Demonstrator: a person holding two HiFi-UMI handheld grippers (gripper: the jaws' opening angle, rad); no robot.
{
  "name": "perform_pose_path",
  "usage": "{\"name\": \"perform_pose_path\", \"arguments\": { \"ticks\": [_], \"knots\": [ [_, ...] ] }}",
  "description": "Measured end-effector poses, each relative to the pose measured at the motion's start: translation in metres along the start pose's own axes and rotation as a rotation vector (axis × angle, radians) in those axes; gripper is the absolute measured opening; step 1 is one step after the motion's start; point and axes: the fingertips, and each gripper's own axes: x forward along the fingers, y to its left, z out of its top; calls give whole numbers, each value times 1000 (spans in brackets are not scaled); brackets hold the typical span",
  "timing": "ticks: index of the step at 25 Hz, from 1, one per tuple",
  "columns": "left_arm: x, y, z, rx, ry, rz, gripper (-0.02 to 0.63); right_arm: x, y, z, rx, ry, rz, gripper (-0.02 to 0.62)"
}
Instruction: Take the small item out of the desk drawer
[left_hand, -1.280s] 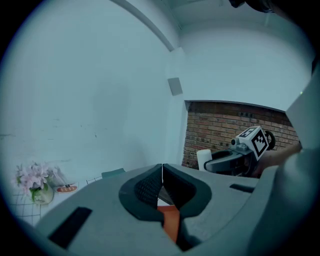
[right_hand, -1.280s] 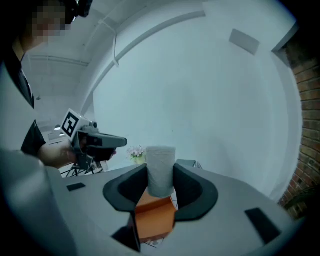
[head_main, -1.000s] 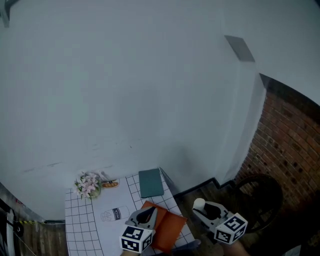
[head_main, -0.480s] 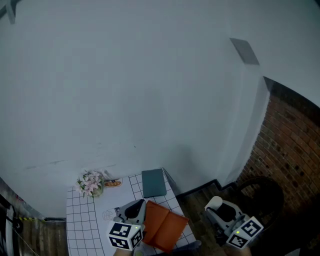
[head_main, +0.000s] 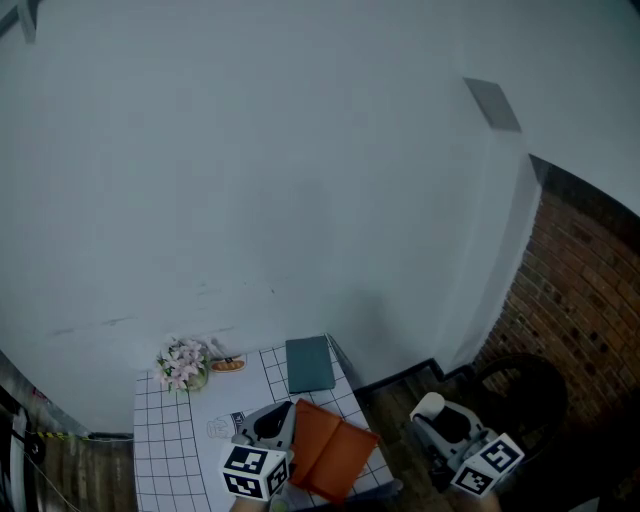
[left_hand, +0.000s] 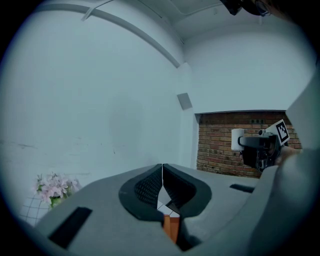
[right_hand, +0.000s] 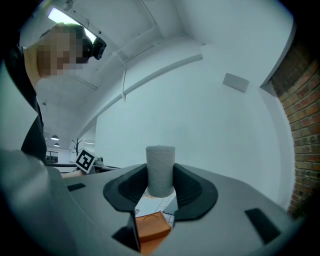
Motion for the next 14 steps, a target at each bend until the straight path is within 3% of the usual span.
{"name": "perform_pose_path", "arguments": {
  "ticks": [5,14],
  "knots": [
    [-3,1,-3,2,8,3,12,-4,-5,-3,20,4,-19,155],
    [-3,-1,-9,-4,19,7,13,6,6,-5,9,20,26,155]
  ]
}}
